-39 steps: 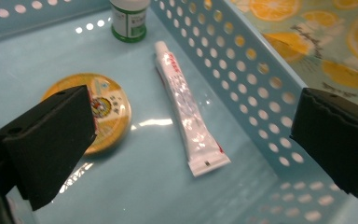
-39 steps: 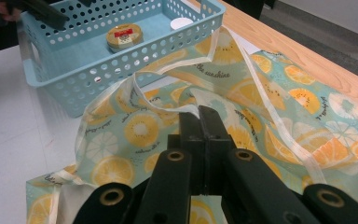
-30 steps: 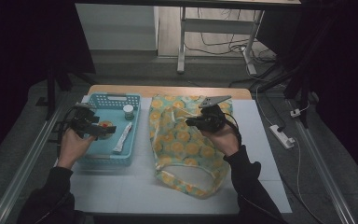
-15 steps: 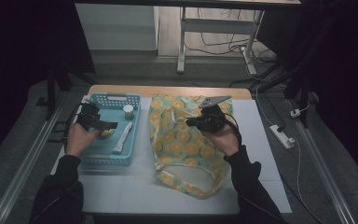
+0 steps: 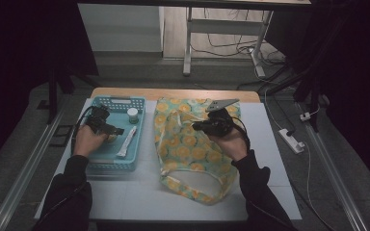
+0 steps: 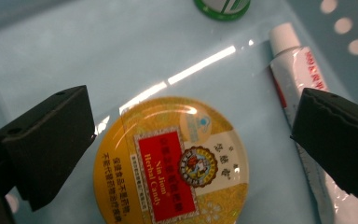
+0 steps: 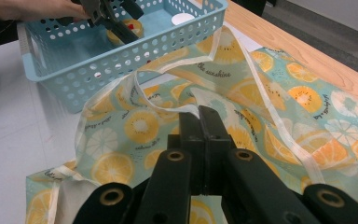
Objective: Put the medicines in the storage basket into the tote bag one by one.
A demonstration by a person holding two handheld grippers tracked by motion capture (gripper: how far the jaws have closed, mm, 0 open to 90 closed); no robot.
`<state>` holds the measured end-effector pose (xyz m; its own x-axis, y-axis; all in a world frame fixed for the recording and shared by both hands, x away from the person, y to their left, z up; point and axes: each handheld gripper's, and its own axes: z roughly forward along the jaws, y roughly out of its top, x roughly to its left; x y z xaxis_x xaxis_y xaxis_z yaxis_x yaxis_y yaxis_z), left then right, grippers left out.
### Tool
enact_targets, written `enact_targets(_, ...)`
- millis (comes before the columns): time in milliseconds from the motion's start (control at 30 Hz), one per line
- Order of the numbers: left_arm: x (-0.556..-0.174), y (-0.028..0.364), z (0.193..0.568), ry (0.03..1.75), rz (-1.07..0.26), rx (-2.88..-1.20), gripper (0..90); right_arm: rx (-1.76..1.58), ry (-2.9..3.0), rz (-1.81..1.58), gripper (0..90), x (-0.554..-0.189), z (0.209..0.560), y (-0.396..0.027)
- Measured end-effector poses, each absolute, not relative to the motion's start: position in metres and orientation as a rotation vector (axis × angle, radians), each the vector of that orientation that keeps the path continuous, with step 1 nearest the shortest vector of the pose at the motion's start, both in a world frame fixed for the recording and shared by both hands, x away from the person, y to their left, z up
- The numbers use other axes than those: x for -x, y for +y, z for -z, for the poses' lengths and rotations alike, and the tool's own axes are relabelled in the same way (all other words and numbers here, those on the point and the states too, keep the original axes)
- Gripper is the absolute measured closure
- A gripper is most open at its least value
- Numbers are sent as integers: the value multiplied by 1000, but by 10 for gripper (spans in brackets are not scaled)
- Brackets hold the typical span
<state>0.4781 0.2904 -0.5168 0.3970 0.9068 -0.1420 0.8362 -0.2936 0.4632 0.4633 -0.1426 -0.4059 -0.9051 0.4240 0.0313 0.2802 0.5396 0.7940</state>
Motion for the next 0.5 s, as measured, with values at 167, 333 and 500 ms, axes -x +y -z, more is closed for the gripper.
enact_targets(167, -479, 286, 520, 1553, -168, -2233, 0, -598, 2610, -1298, 900, -463, 406, -142)
enact_targets(333, -480, 286, 522, 1606, -124, -2234, 16, -597, 2611, -1297, 900, -463, 406, -142)
enact_targets(500, -478, 285, 521, 1670, -77, -2240, 72, -596, 2612, -1296, 900, -463, 407, -142)
